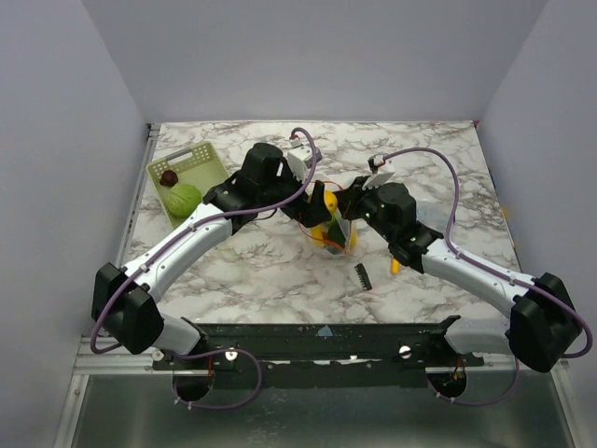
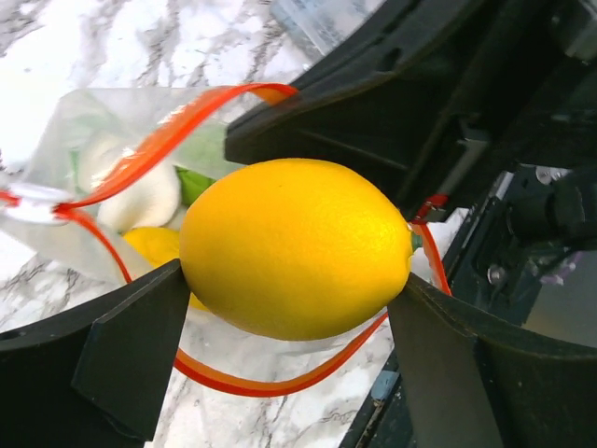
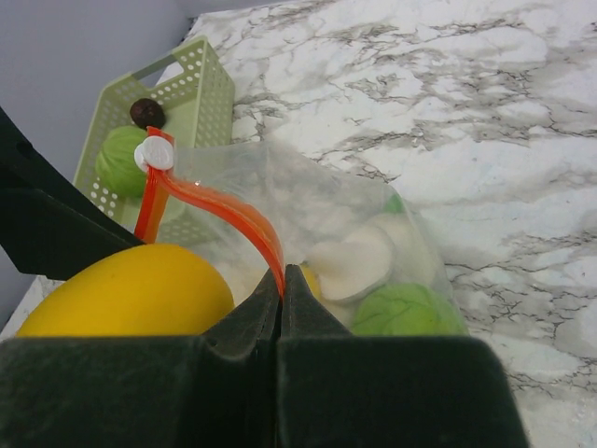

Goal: Place the food in the zip-top bag and seal the zipper
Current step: Place the fake fruit in the zipper food storage bag, then adjust the zipper food storage bag at the center of the board.

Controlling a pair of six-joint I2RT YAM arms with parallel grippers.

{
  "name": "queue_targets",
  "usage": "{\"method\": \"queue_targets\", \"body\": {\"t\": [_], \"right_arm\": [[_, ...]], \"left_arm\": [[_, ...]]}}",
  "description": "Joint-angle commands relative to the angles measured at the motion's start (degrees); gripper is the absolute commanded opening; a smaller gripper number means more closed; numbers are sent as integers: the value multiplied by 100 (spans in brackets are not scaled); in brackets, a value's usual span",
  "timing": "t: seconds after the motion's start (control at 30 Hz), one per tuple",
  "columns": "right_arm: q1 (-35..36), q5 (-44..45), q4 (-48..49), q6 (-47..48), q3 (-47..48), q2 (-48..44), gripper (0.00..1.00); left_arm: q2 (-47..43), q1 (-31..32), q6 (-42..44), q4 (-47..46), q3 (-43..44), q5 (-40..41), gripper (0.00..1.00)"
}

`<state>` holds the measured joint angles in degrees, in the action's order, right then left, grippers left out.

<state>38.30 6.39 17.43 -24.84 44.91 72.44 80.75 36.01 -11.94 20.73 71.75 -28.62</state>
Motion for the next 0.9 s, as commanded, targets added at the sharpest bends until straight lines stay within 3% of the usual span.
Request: {"method": "queue_targets", "body": {"t": [0.0, 0.07, 0.3, 0.4, 0.5, 0.53, 0.6, 0.63, 0.77, 0.87], "right_arm": [[26, 106, -86, 98, 206, -35, 1], [25, 109, -111, 94, 233, -37, 1], [22, 86, -272, 89, 354, -33, 1], [26, 46, -530, 68, 596, 96, 1], [20, 49, -1016, 76, 954, 252, 1], [28, 53, -1091, 84, 1004, 266, 1], [22, -22, -1220, 43, 1055, 283, 1], [23, -96, -1268, 23, 1074, 295, 1], [24, -425, -1379, -45, 1087, 339, 1], [21, -546, -1482, -20, 1153, 364, 1]], "left_arm": [[-117, -5, 260, 10, 79, 733, 93], [-122, 2, 280, 104, 150, 755, 99], [-363, -7, 203, 208, 183, 653, 98], [-537, -48, 130, 393, 179, 996, 80], [-766, -149, -224, 575, -12, 1807, 51], [-811, -233, -407, 609, -148, 1932, 50], [-808, -459, -828, 502, -428, 1696, 85], [-760, -561, -958, 389, -558, 1385, 97], [-471, -597, -1343, -90, -796, 424, 98], [-391, -595, -1720, -558, -988, 193, 81]]}}
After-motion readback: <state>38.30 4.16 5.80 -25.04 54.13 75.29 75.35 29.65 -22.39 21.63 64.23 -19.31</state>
